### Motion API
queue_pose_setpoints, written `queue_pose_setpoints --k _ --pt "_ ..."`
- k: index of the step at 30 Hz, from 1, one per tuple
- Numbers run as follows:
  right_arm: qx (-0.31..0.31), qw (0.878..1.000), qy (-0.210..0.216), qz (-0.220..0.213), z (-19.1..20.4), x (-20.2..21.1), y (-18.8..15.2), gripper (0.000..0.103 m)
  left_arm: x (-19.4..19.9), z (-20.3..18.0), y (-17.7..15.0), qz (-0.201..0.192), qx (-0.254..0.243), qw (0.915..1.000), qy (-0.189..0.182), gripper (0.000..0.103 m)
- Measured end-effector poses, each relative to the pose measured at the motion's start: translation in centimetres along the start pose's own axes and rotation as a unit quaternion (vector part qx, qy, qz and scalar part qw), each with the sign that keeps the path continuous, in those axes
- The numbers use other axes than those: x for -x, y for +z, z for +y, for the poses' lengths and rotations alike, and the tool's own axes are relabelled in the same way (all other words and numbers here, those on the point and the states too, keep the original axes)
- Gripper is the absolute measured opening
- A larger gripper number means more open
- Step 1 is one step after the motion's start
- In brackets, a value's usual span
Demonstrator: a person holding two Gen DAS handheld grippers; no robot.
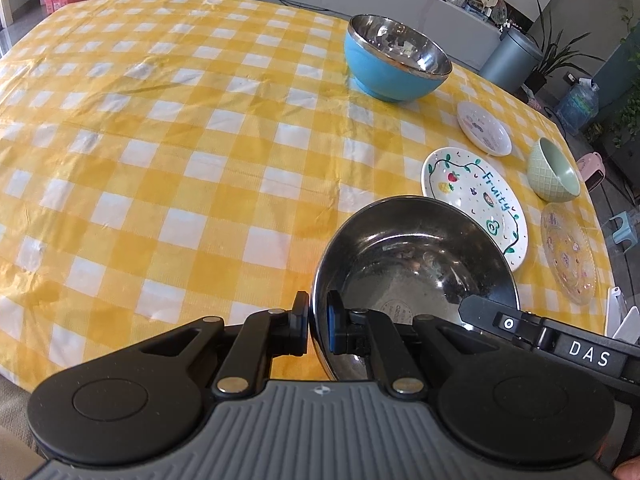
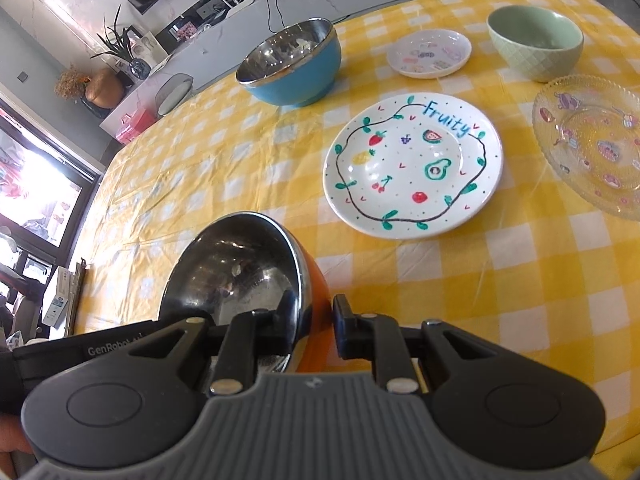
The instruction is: Organize plates and bowls
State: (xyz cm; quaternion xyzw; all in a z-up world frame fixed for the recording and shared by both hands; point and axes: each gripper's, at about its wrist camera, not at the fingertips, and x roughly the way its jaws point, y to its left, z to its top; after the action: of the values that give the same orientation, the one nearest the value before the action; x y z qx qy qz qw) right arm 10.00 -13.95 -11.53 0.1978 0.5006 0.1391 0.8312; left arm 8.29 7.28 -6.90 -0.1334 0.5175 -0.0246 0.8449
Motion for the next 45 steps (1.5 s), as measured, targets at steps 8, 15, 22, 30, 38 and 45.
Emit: queue_pose_setpoints --k 8,15,22,30,38,45 --pt "0.003 1.0 -0.001 -0.001 0.0 -0.6 0.1 0.024 -0.5 -0.6 0.5 -0.003 -0.013 0.9998 0.012 0.01" --pt "0.026 0.999 -0.021 -0.027 0.4 0.5 0.3 0.043 0.7 -0.5 0.9 -0.028 -0.004 0.9996 0.009 0.06" --pt "0.043 0.995 -0.056 -0.064 0.7 2.5 0.7 0.055 3.8 -1.3 1.8 -0.081 -0.026 0.9963 0.012 0.073" --pt "0.063 0.983 -0.083 -0.153 1.8 7.3 1.9 0.075 6.7 -2.9 3.9 -0.117 -0.043 0.9922 -0.01 0.075" --pt "0.04 0.979 -0.073 -0.185 0.6 10.3 5.4 0.079 8.2 -6.0 7.3 -0.125 -0.084 0.9878 -0.037 0.073" --pt "0.042 0.974 -0.097 -0.203 -0.9 10.4 8.9 0.079 5.9 -9.4 9.9 -0.099 -0.116 0.986 -0.068 0.074"
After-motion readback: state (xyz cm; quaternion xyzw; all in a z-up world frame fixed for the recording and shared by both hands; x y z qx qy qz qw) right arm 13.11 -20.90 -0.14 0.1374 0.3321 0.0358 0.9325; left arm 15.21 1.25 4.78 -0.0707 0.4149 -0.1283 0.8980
